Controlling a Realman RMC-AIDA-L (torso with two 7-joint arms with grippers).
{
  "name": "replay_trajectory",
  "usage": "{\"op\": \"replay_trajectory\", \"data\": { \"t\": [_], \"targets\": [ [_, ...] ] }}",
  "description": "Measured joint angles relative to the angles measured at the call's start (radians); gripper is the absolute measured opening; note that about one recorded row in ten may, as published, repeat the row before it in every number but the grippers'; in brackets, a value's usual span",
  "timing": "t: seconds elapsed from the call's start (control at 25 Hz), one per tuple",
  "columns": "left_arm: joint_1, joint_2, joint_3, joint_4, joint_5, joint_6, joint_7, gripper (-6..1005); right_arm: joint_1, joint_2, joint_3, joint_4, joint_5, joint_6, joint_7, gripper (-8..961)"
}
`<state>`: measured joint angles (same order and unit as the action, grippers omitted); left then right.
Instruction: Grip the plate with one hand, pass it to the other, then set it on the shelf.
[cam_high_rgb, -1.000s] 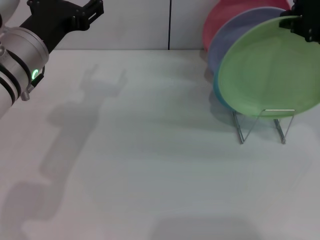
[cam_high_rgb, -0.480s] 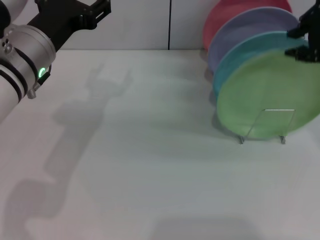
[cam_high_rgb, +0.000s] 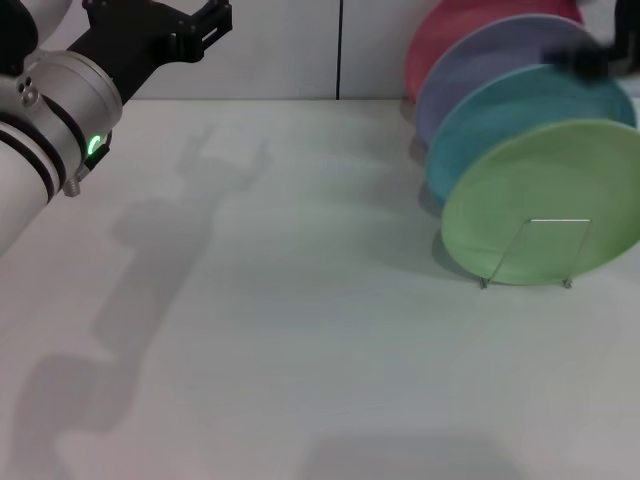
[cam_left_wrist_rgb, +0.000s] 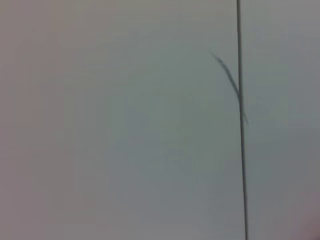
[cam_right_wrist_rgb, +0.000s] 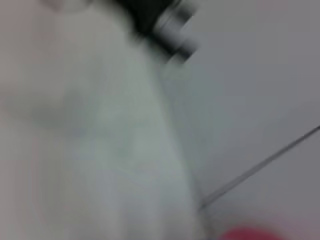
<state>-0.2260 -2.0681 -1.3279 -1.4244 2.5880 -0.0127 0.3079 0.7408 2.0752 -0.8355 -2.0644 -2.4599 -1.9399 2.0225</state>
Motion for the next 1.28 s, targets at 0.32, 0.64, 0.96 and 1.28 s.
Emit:
{"op": "replay_trajectory", "data": {
  "t": [0.32, 0.64, 0.96, 1.28],
  "targets": [
    [0.038, 0.003, -0.006, 0.098, 0.003, 0.199, 0.0, 845, -0.331, 0.015, 0.518, 0.128, 0.783, 0.23, -0.22, 565],
    [0.039, 0.001, -0.001, 0.306, -0.001, 0.478, -0.06, 846, -0.679, -0.004, 0.637, 0.979, 1.543, 0.272, -0.764, 564],
    [0.0, -0.003, 0.039, 0.612, -0.001, 0.824, -0.184, 846, -0.669, -0.028, 0.838, 1.571, 1.582, 0.229, -1.226, 565],
    [-0.079, -0.004, 0.041, 0.948, 0.0, 1.128, -0.376, 846, -0.627, -0.009, 0.883, 1.748, 1.589, 0.312, -1.438, 565]
  ]
}}
